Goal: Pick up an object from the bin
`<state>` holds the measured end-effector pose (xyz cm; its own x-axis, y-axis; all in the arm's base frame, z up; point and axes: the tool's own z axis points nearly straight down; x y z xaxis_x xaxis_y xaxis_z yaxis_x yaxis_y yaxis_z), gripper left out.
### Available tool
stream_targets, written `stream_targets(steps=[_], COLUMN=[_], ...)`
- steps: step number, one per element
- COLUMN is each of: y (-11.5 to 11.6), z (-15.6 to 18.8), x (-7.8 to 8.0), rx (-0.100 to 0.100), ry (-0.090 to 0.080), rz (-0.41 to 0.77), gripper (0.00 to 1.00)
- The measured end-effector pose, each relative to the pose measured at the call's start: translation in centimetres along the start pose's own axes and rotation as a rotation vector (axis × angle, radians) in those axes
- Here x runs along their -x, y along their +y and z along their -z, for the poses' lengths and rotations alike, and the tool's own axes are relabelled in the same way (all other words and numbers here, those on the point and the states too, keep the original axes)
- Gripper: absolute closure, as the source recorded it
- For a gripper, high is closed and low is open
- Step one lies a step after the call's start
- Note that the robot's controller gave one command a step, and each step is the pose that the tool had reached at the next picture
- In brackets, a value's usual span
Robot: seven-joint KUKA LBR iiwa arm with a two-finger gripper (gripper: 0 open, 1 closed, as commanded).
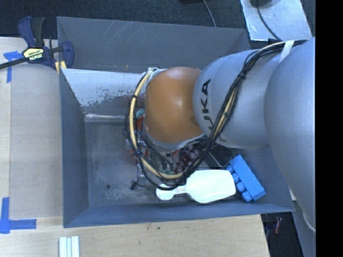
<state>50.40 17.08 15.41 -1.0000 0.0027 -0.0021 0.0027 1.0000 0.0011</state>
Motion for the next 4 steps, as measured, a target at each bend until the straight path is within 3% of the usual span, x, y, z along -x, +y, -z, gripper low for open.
stream_targets(steps=[1,2,3,4], y=[0.0,1.6,-2.1,1.5], z=[0.0,5.8,-0.7,1.1], x=[0.0,0.4,0.7,0.6], rx=[0.000,0.001,0.000,0.007], ry=[0.000,-0.002,-0.001,-0.013], rz=[0.000,-0.123,0.238,-0.146], gripper=[0.00,0.00,0.00,0.00])
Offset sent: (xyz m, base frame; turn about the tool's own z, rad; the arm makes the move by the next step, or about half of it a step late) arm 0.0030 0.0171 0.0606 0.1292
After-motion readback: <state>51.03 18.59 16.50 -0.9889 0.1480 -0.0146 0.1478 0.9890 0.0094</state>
